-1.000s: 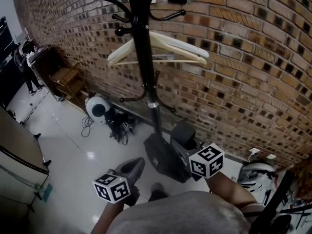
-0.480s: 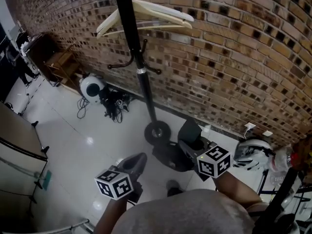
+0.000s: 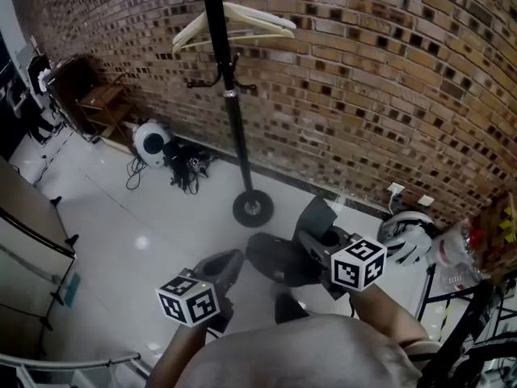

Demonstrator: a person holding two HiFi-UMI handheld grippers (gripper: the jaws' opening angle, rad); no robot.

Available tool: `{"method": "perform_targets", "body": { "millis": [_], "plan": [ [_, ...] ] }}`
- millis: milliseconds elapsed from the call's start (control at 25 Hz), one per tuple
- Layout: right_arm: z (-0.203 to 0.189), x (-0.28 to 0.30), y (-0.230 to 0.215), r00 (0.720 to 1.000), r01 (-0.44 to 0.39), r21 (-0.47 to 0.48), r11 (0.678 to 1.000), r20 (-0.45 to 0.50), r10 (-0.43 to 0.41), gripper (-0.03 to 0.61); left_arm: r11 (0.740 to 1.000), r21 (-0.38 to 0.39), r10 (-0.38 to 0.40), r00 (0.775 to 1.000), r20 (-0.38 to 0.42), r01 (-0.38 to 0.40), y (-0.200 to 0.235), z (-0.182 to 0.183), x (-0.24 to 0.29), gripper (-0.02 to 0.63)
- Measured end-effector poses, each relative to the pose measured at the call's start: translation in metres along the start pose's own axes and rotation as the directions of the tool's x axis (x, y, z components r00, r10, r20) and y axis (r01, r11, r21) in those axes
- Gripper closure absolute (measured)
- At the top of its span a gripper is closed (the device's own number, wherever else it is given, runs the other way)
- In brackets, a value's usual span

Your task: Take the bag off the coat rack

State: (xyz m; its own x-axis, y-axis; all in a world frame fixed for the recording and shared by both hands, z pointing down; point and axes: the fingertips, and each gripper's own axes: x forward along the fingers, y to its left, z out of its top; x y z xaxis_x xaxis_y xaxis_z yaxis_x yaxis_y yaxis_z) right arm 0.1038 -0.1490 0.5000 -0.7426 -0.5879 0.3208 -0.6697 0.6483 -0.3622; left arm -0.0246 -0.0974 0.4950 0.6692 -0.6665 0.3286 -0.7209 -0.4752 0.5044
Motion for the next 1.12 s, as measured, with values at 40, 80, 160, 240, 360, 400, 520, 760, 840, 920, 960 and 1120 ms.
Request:
{"method": "perform_targets", "body": {
  "millis": [40,80,160,240,360,400,520,760,840,920,960,1120],
  "plan": [
    [-0.004,-0.007,0.010,1.000,0.000,0.002,1.000,0.006,0.000,0.558,1.000,0.010,0.003,1.000,0.005,-0.003,-0.008,-0.005,-0.012,0.612],
    [-0.007,-0.014,0.020,1.000,-0.002,0.004,1.000,0.011,0.002,0.558,1.000,0.022,0.007,1.000,0.010,-0.008,-0.015,-0.008,-0.024,0.612],
    [-0.014,-0.025,0.040,1.000,-0.008,0.017,1.000,0.017,0.008,0.558,0.999,0.038,0.017,1.000,0.019,-0.017,-0.026,-0.016,-0.046,0.612],
    [-0.021,-0.037,0.057,1.000,-0.013,0.032,0.999,0.019,0.013,0.558,0.999,0.045,0.017,1.000,0.027,-0.018,-0.037,-0.023,-0.063,0.612],
    [-0.023,-0.051,0.079,1.000,-0.018,0.028,0.999,0.026,0.017,0.557,0.998,0.059,-0.001,0.999,0.053,-0.002,-0.049,-0.028,-0.079,0.612],
    [-0.025,-0.055,0.087,0.999,-0.022,0.033,0.999,0.027,0.021,0.557,0.998,0.059,-0.007,0.998,0.059,0.004,-0.052,-0.030,-0.083,0.612],
    [-0.042,-0.064,0.115,0.999,-0.038,0.050,0.998,0.005,0.038,0.557,0.999,0.042,-0.022,0.998,0.056,0.020,-0.060,-0.048,-0.095,0.612],
    [-0.052,-0.074,0.143,0.999,-0.049,0.030,0.998,-0.018,0.049,0.557,0.997,0.050,-0.059,0.995,0.083,0.055,-0.074,-0.050,-0.103,0.612],
    [-0.056,-0.076,0.147,0.998,-0.052,0.021,0.998,-0.024,0.053,0.557,0.997,0.050,-0.058,0.994,0.088,0.054,-0.075,-0.052,-0.107,0.612],
    [-0.058,-0.076,0.151,0.998,-0.060,0.004,0.998,-0.028,0.060,0.557,0.997,0.049,-0.056,0.994,0.092,0.051,-0.074,-0.053,-0.110,0.612],
    [-0.057,-0.077,0.153,0.998,-0.064,-0.006,0.998,-0.027,0.064,0.557,0.998,0.049,-0.055,0.994,0.093,0.050,-0.074,-0.053,-0.111,0.612],
    [-0.057,-0.078,0.155,0.997,-0.070,-0.014,0.997,-0.027,0.070,0.557,0.998,0.039,-0.050,0.995,0.090,0.046,-0.074,-0.057,-0.113,0.612]
  ]
}}
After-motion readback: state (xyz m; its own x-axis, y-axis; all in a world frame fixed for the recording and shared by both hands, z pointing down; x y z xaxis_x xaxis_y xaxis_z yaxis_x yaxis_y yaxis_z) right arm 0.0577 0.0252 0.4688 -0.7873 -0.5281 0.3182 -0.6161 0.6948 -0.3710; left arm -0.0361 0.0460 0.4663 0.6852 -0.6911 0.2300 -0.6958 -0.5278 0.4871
